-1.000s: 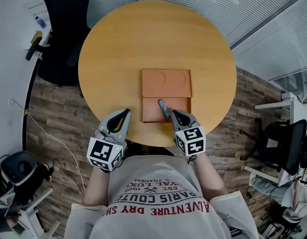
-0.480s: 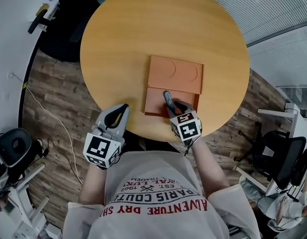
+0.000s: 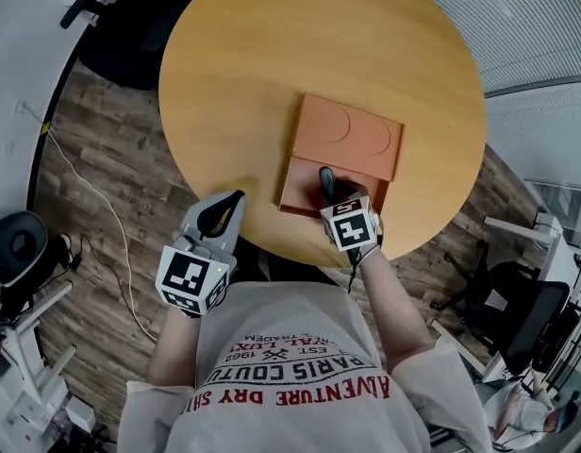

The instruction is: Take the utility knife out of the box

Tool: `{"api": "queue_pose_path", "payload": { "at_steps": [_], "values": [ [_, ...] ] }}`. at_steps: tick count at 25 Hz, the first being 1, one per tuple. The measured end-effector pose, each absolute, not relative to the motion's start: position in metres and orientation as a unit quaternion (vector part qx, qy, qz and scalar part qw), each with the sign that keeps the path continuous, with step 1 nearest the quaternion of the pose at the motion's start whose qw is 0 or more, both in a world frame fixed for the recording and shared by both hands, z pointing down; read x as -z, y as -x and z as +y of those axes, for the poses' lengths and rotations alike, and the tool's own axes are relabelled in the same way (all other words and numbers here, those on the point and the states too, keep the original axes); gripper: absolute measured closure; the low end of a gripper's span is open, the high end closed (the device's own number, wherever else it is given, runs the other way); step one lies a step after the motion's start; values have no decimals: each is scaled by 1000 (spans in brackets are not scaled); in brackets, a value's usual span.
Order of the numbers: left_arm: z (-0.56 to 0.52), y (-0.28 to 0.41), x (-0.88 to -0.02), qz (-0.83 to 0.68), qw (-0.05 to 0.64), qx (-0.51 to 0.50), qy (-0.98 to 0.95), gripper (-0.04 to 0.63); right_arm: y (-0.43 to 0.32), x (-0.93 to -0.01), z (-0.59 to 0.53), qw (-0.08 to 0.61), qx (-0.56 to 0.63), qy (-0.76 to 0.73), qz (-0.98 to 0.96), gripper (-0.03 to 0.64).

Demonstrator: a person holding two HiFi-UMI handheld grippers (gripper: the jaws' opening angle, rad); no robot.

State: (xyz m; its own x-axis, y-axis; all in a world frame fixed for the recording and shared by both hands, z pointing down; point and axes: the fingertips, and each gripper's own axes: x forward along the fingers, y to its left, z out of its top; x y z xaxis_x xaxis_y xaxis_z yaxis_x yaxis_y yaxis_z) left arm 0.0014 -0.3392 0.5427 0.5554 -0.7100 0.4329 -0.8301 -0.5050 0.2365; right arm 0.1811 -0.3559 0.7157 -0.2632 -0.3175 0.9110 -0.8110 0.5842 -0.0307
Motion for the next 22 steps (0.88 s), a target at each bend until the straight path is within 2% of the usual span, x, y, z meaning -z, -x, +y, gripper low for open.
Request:
{"api": "queue_pose_path", "payload": {
  "at_steps": [10, 15, 22],
  "values": [
    [-336, 18, -541, -459, 217, -143, -850, 584, -176, -719, -355, 483, -254, -373, -751, 434],
    [-339, 22, -539, -456, 212, -146, -852, 584, -174, -717, -356, 479, -245, -368, -758, 478],
    [-343, 23, -527, -452, 194, -149, -858, 584, -171, -713, -352, 495, -230, -349, -762, 483]
  ]
}}
